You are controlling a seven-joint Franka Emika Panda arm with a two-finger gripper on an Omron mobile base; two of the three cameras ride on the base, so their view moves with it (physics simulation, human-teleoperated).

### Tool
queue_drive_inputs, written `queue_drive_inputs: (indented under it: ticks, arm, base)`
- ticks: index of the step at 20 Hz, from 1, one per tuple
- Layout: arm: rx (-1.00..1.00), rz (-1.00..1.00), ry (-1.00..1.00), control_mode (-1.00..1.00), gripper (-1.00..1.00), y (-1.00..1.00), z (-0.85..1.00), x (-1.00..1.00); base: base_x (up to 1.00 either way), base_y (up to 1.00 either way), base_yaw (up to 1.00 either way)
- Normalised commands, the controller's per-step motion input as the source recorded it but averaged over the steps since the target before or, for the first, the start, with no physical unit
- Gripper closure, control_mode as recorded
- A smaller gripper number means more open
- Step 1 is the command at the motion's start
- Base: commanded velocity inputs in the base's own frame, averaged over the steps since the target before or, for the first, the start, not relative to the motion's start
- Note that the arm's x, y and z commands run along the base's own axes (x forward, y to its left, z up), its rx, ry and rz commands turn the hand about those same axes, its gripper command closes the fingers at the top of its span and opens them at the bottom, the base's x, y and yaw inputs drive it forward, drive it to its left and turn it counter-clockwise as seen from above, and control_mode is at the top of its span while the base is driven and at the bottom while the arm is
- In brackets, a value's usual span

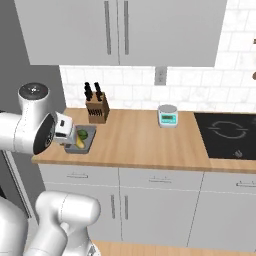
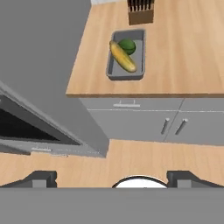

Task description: Take the meat container that has the fish and place it on the second highest rack of the freezer. Then take the vegetable container that has the avocado and cucumber and place it on the highest rack of the freezer.

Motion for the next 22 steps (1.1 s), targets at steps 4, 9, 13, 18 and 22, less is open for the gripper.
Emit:
queue_drive_inputs:
  ticks: [4,9,13,18,22]
  arm:
    - [0.00,-0.41,0.13,-1.00,-1.00,0.04,-0.85,0.67]
    - [0.06,-0.29,0.20,-1.00,-1.00,0.00,-0.76,0.85]
    - [0.07,-0.13,0.17,-1.00,-1.00,0.10,-0.34,0.96]
    - [0.09,-0.15,0.14,-1.00,-1.00,0.30,-0.09,0.71]
    - [0.05,0.00,0.16,-1.00,-1.00,0.44,-0.11,0.28]
  base:
    - [0.00,0.00,0.00]
    - [0.00,0.00,0.00]
    - [0.00,0.00,0.00]
    - [0.00,0.00,0.00]
    - [0.00,0.00,0.00]
